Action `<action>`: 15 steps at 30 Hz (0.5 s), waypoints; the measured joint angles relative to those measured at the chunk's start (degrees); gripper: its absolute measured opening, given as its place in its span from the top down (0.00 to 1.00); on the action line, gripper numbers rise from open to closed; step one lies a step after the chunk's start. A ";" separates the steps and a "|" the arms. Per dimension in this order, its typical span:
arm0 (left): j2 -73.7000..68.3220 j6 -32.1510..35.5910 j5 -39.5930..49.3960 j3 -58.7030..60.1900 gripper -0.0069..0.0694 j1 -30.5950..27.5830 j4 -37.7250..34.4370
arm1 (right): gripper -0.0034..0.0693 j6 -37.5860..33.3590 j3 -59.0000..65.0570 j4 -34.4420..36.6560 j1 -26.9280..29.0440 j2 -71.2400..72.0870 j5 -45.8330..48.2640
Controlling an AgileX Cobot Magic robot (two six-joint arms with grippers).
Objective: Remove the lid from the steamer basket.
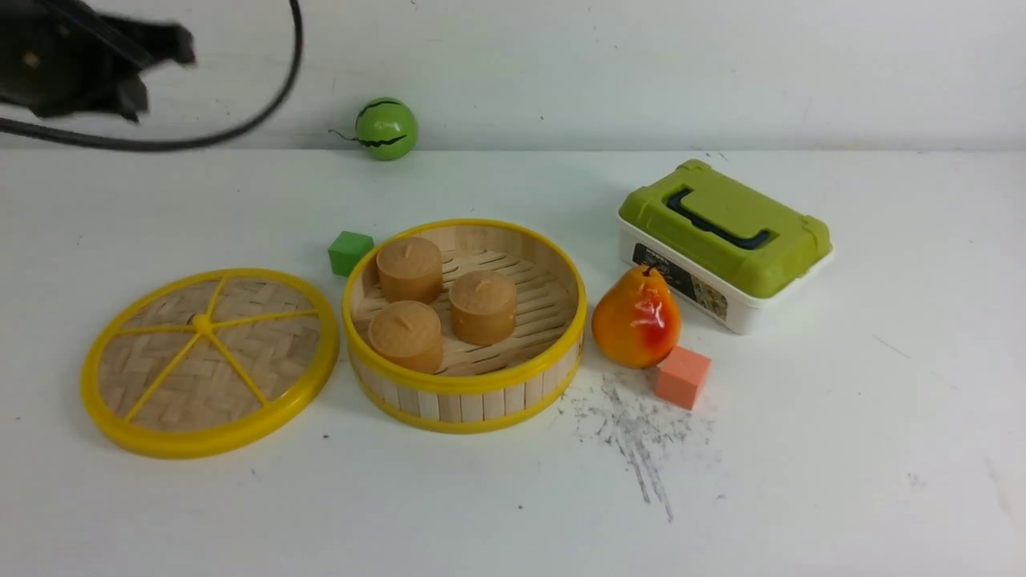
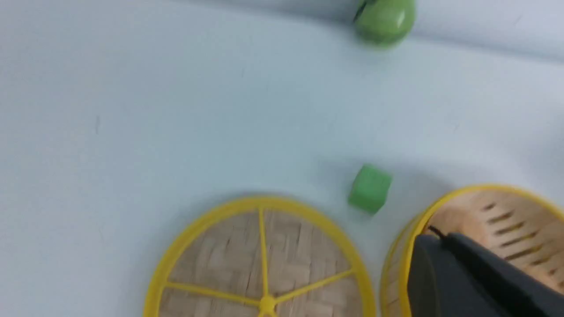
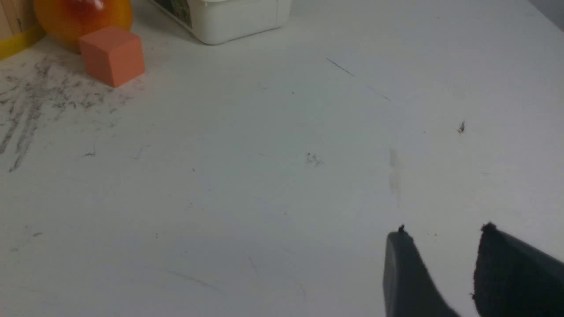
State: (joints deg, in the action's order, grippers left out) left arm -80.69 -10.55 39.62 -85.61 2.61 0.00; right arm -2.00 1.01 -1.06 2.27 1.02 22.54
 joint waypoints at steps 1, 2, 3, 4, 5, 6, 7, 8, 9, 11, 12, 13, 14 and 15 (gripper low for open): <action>0.66 0.16 -0.09 0.11 0.93 0.00 0.00 | 0.62 0.00 0.00 0.00 0.00 0.00 0.00; 3.23 0.27 -0.29 0.84 0.93 0.00 0.00 | 0.62 0.00 0.00 0.00 0.00 0.00 0.00; 7.58 0.46 -0.51 2.35 0.93 0.00 0.00 | 0.62 0.00 0.00 0.00 0.00 0.00 0.00; 11.15 0.60 -0.63 3.85 0.93 0.00 0.00 | 0.62 0.00 0.00 0.00 0.00 0.00 0.00; 12.30 0.67 -0.71 4.91 0.93 0.00 0.00 | 0.62 0.00 0.00 0.00 0.00 0.00 0.00; 16.34 1.03 -1.03 7.45 0.93 0.00 0.00 | 0.62 0.00 0.00 0.00 0.00 0.00 0.00; 19.77 1.63 -1.78 10.50 0.93 0.00 -0.48 | 0.62 0.00 0.00 0.00 0.00 0.00 0.00; 22.58 1.85 -2.35 13.32 0.93 0.00 -0.81 | 0.62 0.00 0.00 0.00 0.00 0.00 0.00; 25.38 1.99 -2.75 16.26 0.93 0.00 -1.14 | 0.62 0.00 0.00 0.00 0.00 0.00 0.00; 29.70 2.12 -3.56 20.99 0.93 0.00 -1.81 | 0.62 0.00 0.00 0.00 0.00 0.00 0.00; 32.26 2.12 -3.85 23.82 0.93 0.00 -2.17 | 0.62 0.00 0.00 0.00 0.00 0.00 0.00; 35.14 2.14 -3.92 27.02 0.93 0.00 -2.58 | 0.62 0.00 0.00 0.00 0.00 0.00 0.00; 37.37 2.14 -3.92 29.50 0.93 0.00 -3.01 | 0.62 0.00 0.00 0.00 0.00 0.00 0.00; 39.10 2.14 -3.79 31.33 0.93 0.00 -3.55 | 0.62 0.00 0.00 0.00 0.00 0.00 0.00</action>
State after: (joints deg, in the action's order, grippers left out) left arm -41.58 -8.42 35.83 -54.28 2.61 -3.55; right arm -2.00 1.01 -1.06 2.27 1.02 22.54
